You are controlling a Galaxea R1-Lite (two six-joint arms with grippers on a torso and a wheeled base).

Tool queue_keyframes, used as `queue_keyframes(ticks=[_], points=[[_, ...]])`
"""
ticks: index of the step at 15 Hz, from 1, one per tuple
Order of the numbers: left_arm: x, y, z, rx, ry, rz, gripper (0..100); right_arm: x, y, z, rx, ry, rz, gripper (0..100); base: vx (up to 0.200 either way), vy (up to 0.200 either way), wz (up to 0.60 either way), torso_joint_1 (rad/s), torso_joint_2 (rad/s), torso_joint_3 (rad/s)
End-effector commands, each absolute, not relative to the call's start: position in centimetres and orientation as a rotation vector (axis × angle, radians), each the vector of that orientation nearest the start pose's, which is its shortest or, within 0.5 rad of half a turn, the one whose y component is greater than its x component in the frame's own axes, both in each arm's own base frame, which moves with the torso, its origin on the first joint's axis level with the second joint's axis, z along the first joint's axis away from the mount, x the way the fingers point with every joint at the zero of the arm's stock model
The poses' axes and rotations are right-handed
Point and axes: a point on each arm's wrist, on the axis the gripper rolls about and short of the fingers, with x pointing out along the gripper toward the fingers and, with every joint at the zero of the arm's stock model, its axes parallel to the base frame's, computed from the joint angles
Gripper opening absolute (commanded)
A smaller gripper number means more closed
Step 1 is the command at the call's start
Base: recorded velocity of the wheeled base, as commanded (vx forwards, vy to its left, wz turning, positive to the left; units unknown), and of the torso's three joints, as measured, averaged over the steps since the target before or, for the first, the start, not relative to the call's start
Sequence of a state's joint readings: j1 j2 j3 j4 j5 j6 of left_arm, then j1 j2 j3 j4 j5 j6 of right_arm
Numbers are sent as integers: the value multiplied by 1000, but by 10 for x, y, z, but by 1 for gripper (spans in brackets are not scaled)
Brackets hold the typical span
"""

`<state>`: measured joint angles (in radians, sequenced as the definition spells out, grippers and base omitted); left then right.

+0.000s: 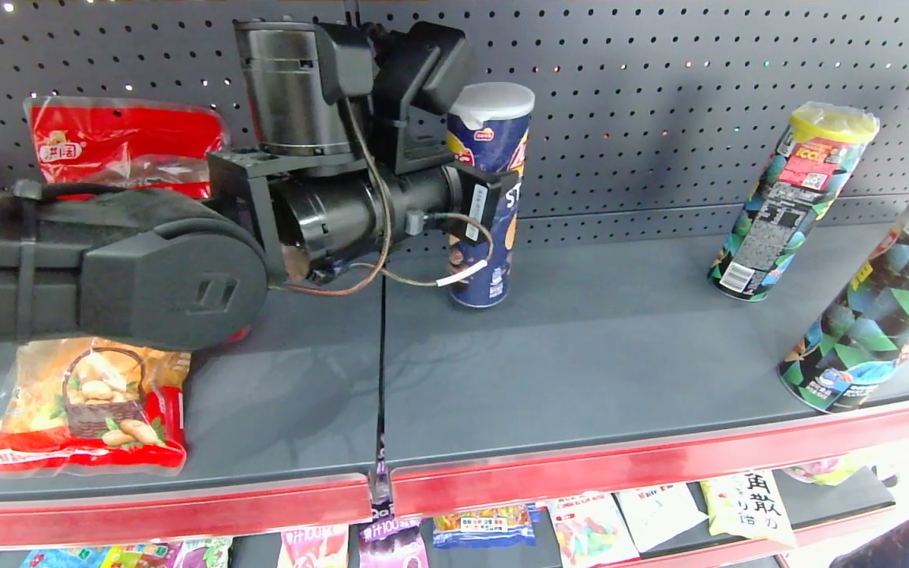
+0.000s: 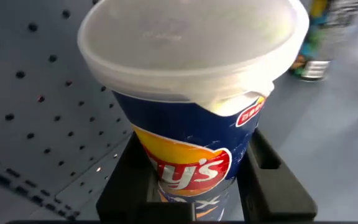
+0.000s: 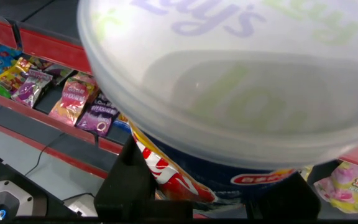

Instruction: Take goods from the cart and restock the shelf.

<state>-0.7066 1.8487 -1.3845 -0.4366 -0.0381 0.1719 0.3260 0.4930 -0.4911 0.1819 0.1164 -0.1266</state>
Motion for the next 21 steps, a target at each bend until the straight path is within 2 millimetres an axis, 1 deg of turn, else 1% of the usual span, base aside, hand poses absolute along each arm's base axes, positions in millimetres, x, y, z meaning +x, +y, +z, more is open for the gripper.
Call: queue_keyframes(ticks=[1, 3, 4, 7, 8, 12, 16, 17, 18, 21], points=[[271, -234, 285, 167, -55, -834, 0, 10, 6, 199, -144, 156, 452, 0, 0, 0, 0, 0, 0, 0], [260, -226, 285, 165, -44, -1007, 0, 10, 6, 199, -144, 158, 452, 0, 0, 0, 0, 0, 0, 0], [257, -217, 282, 163, -27, -1100, 0, 10, 6, 199, -144, 158, 452, 0, 0, 0, 0, 0, 0, 0], [257, -198, 270, 159, 7, -1219, 0, 10, 6, 201, -144, 149, 450, 0, 0, 0, 0, 0, 0, 0], [256, -195, 268, 155, 11, -1253, 0, 10, 6, 202, -145, 147, 450, 0, 0, 0, 0, 0, 0, 0], [254, -195, 265, 142, 10, -1378, 0, 9, 5, 204, -146, 140, 434, 0, 0, 0, 0, 0, 0, 0], [259, -193, 261, 164, -2, -1403, 0, 8, 5, 210, -144, 125, 429, 0, 0, 0, 0, 0, 0, 0], [266, -193, 254, 193, -12, -1426, 0, 8, 5, 211, -144, 122, 429, 0, 0, 0, 0, 0, 0, 0], [268, -194, 251, 199, -14, -1440, 0, 8, 5, 211, -144, 122, 427, 0, 0, 0, 0, 0, 0, 0], [268, -195, 250, 198, -17, -1473, 0, 9, 5, 214, -144, 119, 428, 0, 0, 0, 0, 0, 0, 0]])
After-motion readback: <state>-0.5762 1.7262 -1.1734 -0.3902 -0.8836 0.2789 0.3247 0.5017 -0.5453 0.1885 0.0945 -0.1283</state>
